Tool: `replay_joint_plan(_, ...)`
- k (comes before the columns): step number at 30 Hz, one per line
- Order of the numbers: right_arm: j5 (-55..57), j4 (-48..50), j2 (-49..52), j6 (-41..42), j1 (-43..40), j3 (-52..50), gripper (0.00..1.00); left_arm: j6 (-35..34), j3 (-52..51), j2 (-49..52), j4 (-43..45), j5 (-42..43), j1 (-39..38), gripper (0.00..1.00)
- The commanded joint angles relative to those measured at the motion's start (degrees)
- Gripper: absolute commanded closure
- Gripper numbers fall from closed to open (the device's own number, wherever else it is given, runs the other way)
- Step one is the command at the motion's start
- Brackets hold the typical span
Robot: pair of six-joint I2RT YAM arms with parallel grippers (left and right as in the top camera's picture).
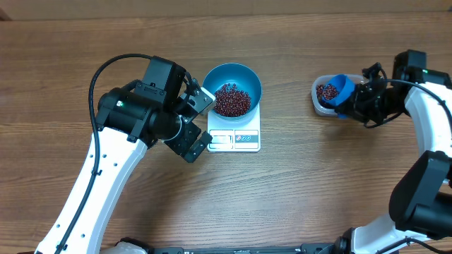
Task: Scoop item into bowl and weigh 150g on scale
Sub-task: 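Drag the scoop through the beans in the tub with the right gripper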
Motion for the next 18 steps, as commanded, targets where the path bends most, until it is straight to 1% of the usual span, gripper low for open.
replay_joint_plan(1,-2.1,0.1,0.0,-3.2,-1.2,0.1,0.96,1.3,-0.2,-0.8,0.0,0.9,0.3,0.00)
replay_joint_plan(5,-2.6,-0.3,0.0,-5.0,-1.2,0.1,0.96,1.3,-0.2,-0.8,0.0,0.9,0.3,0.00)
replay_joint_plan(18,-6.6,-0.2,0.0,-5.6,-1.2,0.7,0.96,1.3,-0.2,-0.8,0.0,0.9,0.3,0.00)
